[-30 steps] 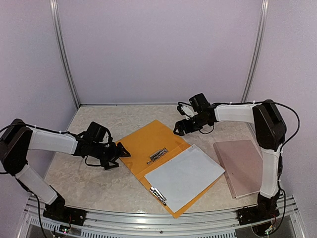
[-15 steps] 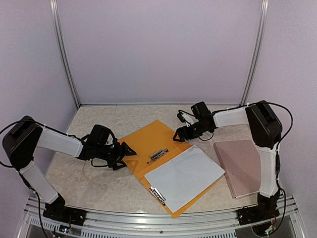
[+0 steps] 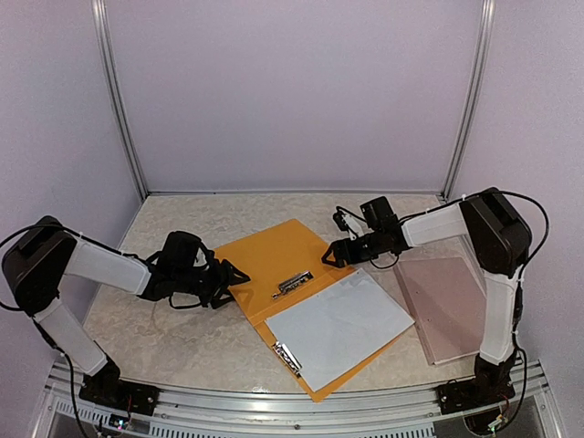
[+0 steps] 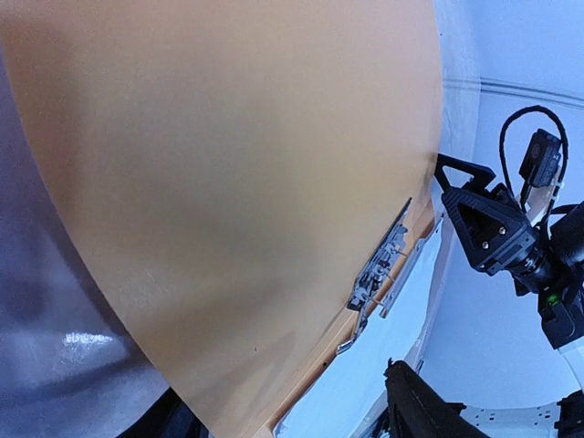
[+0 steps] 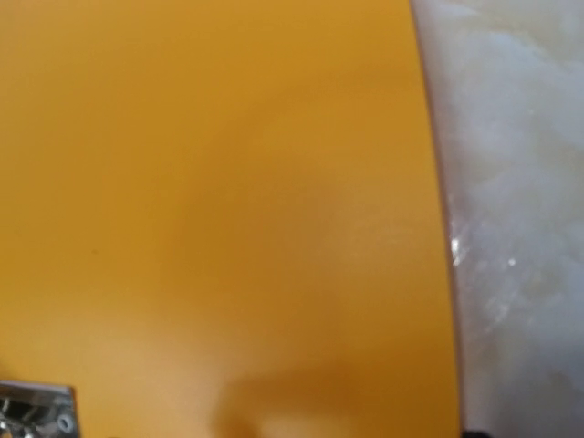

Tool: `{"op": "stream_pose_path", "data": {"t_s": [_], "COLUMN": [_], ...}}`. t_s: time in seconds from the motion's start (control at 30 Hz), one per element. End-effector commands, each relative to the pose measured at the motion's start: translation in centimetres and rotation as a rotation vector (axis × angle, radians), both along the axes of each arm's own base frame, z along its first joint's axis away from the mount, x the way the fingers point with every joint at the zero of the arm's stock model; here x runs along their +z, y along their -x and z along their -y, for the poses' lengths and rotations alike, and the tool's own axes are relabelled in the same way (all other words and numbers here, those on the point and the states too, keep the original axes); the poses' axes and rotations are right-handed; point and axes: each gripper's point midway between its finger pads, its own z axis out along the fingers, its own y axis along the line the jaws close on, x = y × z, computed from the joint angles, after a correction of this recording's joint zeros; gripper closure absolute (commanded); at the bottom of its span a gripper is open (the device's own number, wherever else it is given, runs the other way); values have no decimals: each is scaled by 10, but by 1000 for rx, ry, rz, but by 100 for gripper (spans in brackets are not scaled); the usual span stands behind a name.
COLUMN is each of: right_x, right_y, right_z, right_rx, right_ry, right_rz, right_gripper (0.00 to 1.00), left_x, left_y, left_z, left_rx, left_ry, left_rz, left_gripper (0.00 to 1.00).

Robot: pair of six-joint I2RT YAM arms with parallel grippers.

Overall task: Put the files into the folder
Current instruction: Open the spring clip on the folder at the center of the board, then pick up the folder with some files from the center of the board.

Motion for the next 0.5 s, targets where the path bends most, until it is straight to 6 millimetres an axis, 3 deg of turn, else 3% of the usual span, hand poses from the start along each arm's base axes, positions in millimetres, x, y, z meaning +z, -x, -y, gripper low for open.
{"op": "stream_pose_path", "data": {"t_s": [0.0, 0.17, 0.27, 0.47], "right_x": [-33, -31, -28, -2], "right_y": [36, 35, 34, 23], "right_z": [8, 8, 10, 13], "right_rx": [3, 4, 3, -1], "right_ry": [38, 44, 52, 90], "right_rz": [-158, -146, -138, -79], "right_gripper": [23, 23, 23, 21], "left_x": [30, 40, 47, 59], "left_y": [-11, -19, -24, -35], "left_z": [19, 26, 35, 46], "left_rx": [-32, -49, -75, -126], "left_ry": [67, 89, 117, 125], "left_rz": [104, 137, 155, 189], "left_gripper": [42, 52, 64, 87]}}
